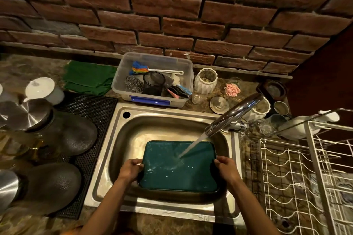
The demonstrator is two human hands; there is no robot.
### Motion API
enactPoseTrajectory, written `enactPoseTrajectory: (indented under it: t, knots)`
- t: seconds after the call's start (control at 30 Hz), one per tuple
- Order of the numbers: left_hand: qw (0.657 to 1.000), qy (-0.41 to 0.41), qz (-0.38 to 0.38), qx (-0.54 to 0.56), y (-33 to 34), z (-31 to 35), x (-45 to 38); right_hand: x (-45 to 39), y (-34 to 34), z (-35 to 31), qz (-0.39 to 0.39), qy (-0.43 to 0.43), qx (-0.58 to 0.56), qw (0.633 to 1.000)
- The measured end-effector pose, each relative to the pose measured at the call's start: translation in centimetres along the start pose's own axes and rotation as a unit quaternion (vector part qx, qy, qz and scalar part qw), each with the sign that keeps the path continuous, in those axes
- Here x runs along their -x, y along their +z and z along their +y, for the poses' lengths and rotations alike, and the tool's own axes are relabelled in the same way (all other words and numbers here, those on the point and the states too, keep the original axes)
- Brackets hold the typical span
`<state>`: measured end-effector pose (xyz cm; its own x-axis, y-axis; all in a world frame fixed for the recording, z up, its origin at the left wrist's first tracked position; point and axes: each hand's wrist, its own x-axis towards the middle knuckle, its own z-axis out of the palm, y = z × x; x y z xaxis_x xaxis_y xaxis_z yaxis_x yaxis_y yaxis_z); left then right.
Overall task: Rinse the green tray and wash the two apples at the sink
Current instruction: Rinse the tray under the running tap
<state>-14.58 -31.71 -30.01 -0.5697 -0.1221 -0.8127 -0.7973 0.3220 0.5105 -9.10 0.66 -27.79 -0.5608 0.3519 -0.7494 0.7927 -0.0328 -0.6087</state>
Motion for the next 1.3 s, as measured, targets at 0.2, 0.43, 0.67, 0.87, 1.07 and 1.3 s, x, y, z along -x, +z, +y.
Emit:
enactPoseTrajectory:
  t: [0.2, 0.43, 0.67, 0.87, 1.07, 1.3]
  knots:
    - [1.0, 0.017, 0.002, 0.025, -1.7, 1.1, 0.8, 0.3, 1.2, 2.4, -0.014, 0.02, 0.045, 0.999]
    - [0.998, 0.029, 0.015, 0.047, -2.0, 0.9, 1.4, 1.5, 0.9, 2.0, -0.007, -0.007, 0.049, 0.999]
    - [0.999, 0.015, -0.006, 0.051, -1.8, 0.2, 3.1, 2.1, -0.8, 1.2, -0.012, -0.01, 0.106, 0.994]
    - [0.997, 0.017, -0.021, 0.067, -1.9, 0.0, 5.2, 3.3, -1.8, 1.4, 0.006, 0.012, 0.152, 0.988]
    - [0.998, -0.007, -0.046, 0.034, -2.2, 0.2, 6.8, 4.6, -2.8, 1.3, -0.004, 0.024, 0.194, 0.981]
    - [0.998, 0.035, -0.059, 0.002, -3.1, 2.1, 8.2, 7.4, -3.3, 0.1, 0.007, -0.01, 0.154, 0.988]
